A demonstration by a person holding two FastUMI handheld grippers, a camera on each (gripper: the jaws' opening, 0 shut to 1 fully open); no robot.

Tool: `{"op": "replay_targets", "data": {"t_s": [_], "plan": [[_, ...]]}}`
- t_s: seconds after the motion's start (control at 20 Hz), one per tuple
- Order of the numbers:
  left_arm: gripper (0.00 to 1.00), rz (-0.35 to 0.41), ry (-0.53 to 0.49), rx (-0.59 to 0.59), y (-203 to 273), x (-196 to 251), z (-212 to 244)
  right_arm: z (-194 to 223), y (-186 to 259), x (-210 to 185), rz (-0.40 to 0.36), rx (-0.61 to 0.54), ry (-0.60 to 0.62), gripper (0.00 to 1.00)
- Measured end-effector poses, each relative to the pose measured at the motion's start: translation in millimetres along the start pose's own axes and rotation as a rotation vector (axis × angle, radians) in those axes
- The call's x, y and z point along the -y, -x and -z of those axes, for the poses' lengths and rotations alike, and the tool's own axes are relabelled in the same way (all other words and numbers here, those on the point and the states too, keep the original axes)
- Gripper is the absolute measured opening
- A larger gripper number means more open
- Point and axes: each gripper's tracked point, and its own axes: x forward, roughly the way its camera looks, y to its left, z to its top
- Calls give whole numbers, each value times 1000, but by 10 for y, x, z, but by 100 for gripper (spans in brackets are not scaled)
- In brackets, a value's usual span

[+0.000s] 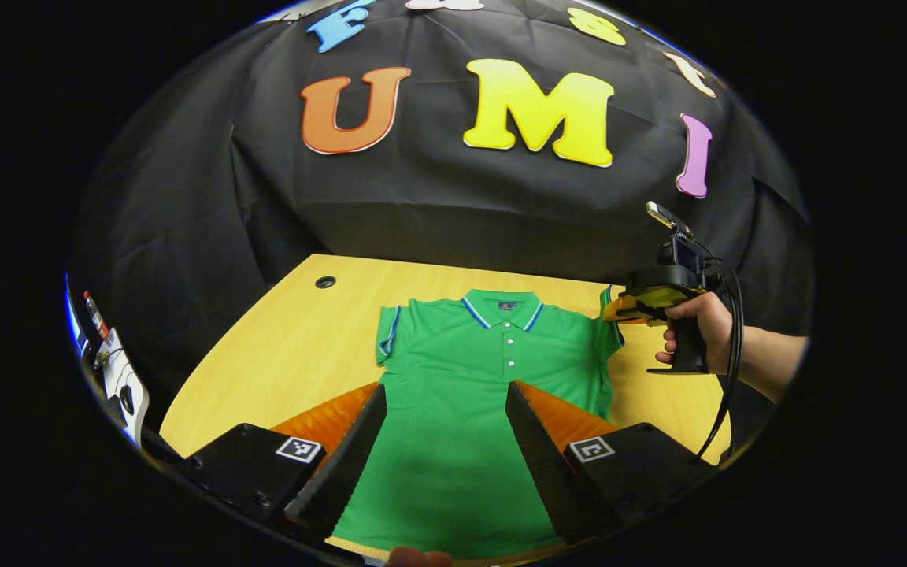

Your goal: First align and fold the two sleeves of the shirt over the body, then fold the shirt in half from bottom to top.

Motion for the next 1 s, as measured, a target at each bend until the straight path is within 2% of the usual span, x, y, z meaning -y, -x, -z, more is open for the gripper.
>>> {"op": "replay_targets", "data": {"t_s": [0.35,0.6,0.75,0.8,1.0], "plan": [[98,-100,65,-7,195,-670,96,316,-385,-761,-12,-56,61,6],[98,-147,79,8,318,-1021,106,506,-641,-1085,5,-89,117,7],[98,-159,102,3,383,-1100,134,596,-695,-1194,5,-101,127,14],[98,-161,103,0,410,-1148,146,614,-678,-1192,10,-103,126,22],[98,-142,118,15,371,-1228,114,590,-527,-1195,9,-80,123,90]]}}
